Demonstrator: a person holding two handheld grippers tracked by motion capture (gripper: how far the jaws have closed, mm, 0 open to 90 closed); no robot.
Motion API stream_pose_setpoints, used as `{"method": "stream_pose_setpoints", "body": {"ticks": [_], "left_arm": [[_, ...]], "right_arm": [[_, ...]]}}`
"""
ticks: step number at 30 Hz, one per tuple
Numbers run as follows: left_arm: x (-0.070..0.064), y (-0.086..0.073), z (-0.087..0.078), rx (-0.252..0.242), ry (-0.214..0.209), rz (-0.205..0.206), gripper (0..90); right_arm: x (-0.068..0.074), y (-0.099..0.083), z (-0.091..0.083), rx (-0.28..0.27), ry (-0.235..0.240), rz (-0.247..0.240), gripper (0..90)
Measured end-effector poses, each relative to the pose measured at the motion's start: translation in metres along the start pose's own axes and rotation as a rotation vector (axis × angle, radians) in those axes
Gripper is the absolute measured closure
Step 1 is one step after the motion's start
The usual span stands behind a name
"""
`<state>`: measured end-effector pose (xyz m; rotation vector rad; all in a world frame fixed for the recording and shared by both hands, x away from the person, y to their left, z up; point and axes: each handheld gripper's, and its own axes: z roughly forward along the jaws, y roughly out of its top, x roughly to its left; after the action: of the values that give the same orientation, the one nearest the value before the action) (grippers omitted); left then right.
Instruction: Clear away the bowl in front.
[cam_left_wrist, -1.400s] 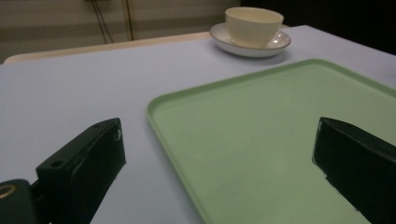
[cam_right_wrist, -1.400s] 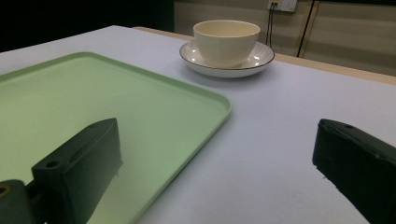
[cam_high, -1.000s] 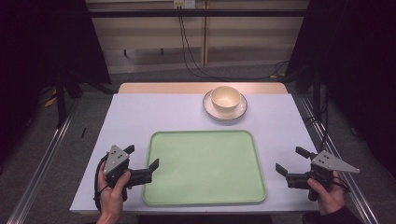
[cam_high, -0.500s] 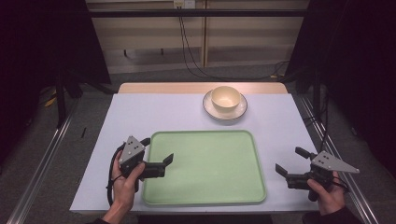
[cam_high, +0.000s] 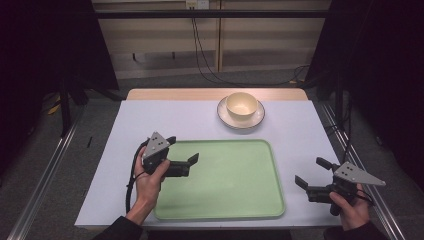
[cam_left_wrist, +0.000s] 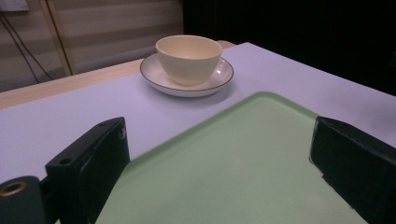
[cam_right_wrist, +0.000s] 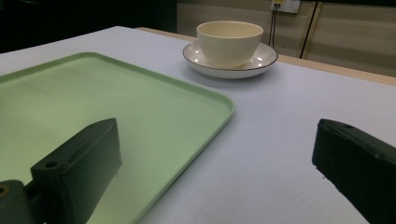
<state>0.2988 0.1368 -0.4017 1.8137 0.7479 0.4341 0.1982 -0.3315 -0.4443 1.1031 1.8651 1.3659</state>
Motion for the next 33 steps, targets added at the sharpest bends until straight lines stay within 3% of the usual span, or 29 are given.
{"method": "stream_pose_setpoints", "body": {"ticks": [5, 11, 14, 17, 19, 23, 28, 33], "left_arm": [[-0.001, 0.006, 0.018, 0.011, -0.025, 0.003, 4.4], [0.004, 0.011, 0.029, 0.036, -0.007, 0.016, 5.0], [0.007, 0.015, 0.035, 0.024, -0.023, 0.005, 3.7], [0.007, 0.02, 0.042, 0.05, -0.025, 0.015, 3.6], [0.007, 0.023, 0.048, 0.024, -0.056, 0.007, 2.5], [0.007, 0.03, 0.06, 0.036, -0.078, 0.023, 3.8], [0.006, 0.032, 0.073, 0.057, -0.087, 0.046, 5.0], [0.008, 0.037, 0.089, 0.059, -0.094, 0.042, 5.8]], "right_arm": [[-0.001, 0.0, 0.0, -0.009, 0.003, -0.001, 0.9], [0.0, 0.0, 0.0, -0.005, 0.003, 0.006, 0.9], [0.0, 0.0, 0.0, -0.004, 0.005, 0.007, 0.9], [0.0, 0.0, 0.0, -0.006, 0.003, 0.006, 0.9], [0.0, 0.0, 0.0, -0.006, 0.003, 0.005, 0.9], [0.0, 0.0, 0.0, -0.006, 0.007, 0.005, 0.9], [0.0, 0.0, 0.0, -0.001, 0.01, 0.008, 0.9], [0.0, 0.0, 0.0, -0.004, 0.015, 0.006, 0.9]]}}
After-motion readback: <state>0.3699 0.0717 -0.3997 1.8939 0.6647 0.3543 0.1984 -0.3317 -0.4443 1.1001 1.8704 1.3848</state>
